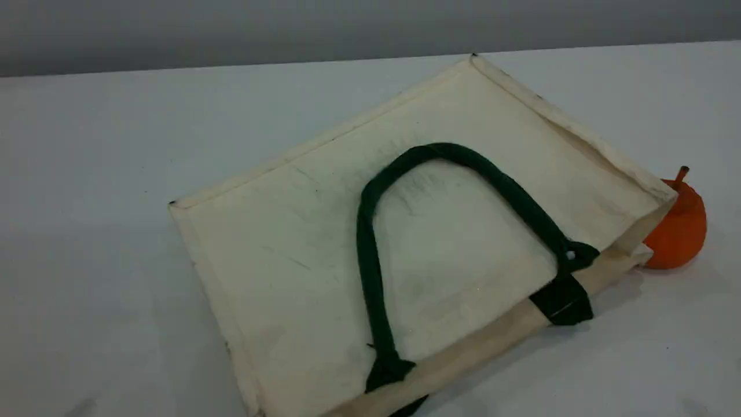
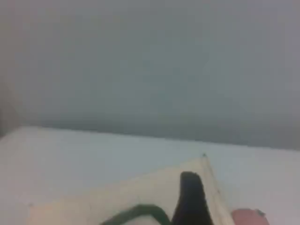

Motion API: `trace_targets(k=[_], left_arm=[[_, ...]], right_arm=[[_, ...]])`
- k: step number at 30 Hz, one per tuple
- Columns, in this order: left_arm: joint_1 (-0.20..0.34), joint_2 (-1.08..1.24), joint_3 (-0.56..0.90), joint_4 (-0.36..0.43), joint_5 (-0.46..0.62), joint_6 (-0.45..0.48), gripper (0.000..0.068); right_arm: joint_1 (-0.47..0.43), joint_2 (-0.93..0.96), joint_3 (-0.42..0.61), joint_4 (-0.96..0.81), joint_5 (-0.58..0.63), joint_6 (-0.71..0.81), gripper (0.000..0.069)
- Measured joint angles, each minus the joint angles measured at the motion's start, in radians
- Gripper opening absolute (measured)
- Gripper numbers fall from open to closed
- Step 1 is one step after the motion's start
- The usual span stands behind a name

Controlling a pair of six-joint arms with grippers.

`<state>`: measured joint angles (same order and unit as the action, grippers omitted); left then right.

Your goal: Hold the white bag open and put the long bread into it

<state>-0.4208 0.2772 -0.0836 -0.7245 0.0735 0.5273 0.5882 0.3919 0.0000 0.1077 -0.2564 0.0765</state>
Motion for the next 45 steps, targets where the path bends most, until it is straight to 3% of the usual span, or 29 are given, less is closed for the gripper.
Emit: trace_targets(k=[4, 11, 19, 24, 32, 45], left_arm=[[0.000, 0.000, 0.050, -0.052, -0.040, 0.000, 0.0440], [0.000, 0.000, 0.058, -0.037, -0.061, 0.052, 0.0440], [-0.001, -0.001, 0.085, -0.030, -0.059, 0.174, 0.0435], [-0.002, -0.001, 0.085, -0.034, -0.050, 0.248, 0.0395], [-0.002, 0.000, 0.085, -0.068, -0.043, 0.248, 0.0313], [-0.002, 0.000, 0.084, -0.093, -0.051, 0.247, 0.0308]], right_arm=[[0.000, 0.000, 0.000, -0.007, 0.021, 0.000, 0.0469], [0.000, 0.000, 0.000, 0.000, 0.074, 0.021, 0.0469], [0.000, 0.000, 0.000, 0.000, 0.105, 0.029, 0.0469], [0.000, 0.000, 0.000, 0.001, 0.104, 0.027, 0.0469], [0.000, 0.000, 0.000, 0.003, 0.111, 0.028, 0.0469], [0.000, 0.000, 0.000, 0.005, 0.108, 0.056, 0.0469]])
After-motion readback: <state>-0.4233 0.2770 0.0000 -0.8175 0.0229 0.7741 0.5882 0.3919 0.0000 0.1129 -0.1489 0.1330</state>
